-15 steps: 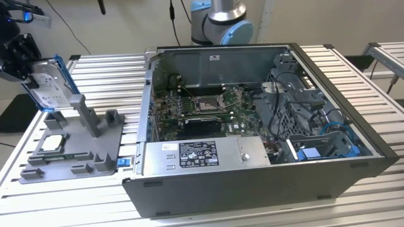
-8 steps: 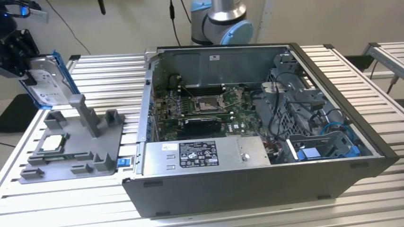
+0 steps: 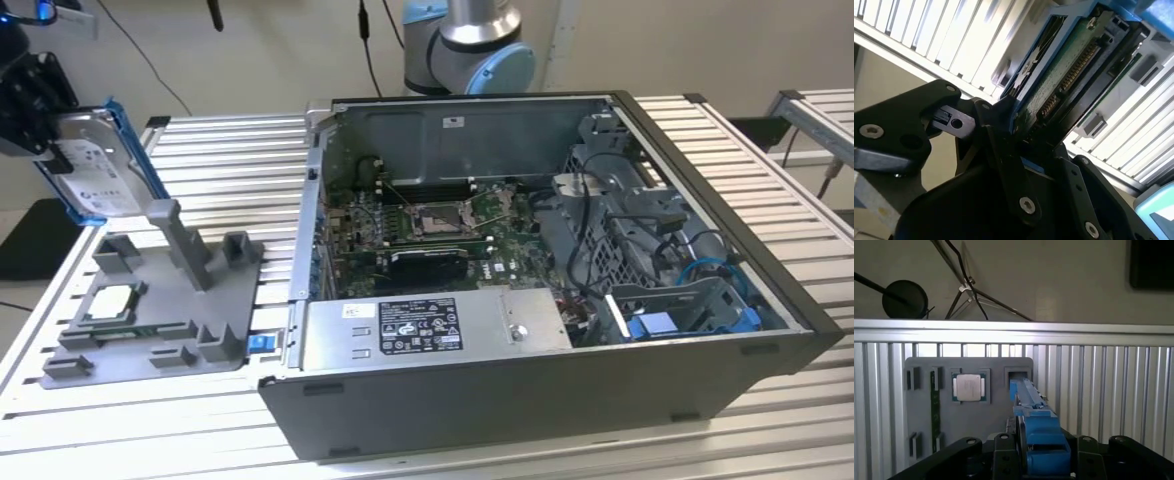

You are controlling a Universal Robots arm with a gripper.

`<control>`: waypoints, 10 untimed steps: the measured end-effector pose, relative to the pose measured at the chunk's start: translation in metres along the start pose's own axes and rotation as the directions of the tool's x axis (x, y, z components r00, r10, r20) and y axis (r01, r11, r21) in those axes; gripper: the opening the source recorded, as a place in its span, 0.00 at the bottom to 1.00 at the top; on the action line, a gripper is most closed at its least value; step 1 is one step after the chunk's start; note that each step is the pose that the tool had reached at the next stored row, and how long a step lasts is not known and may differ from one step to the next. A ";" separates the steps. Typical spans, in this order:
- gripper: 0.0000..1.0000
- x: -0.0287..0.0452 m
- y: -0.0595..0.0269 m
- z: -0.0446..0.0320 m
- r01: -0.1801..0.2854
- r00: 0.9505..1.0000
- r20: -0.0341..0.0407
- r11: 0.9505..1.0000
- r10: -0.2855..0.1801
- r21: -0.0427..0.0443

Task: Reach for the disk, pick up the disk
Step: 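Pick up the disk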

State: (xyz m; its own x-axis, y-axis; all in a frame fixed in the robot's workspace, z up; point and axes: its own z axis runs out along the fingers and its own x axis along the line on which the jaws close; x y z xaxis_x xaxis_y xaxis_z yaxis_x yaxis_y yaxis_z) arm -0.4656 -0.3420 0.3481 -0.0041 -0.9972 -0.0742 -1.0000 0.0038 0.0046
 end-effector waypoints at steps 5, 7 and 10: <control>0.00 -0.0004 0.0000 -0.0059 0.000 1.000 0.000 1.000 0.000 0.000; 0.00 -0.0006 0.0000 -0.0087 0.000 1.000 0.000 1.000 0.000 0.000; 0.00 -0.0010 0.0001 -0.0130 0.000 1.000 0.000 1.000 0.000 0.000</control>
State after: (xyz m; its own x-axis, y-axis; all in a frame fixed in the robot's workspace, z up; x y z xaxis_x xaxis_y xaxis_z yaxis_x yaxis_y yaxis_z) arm -0.4656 -0.3420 0.3612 -0.0041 -0.9972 -0.0742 -1.0000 0.0038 0.0046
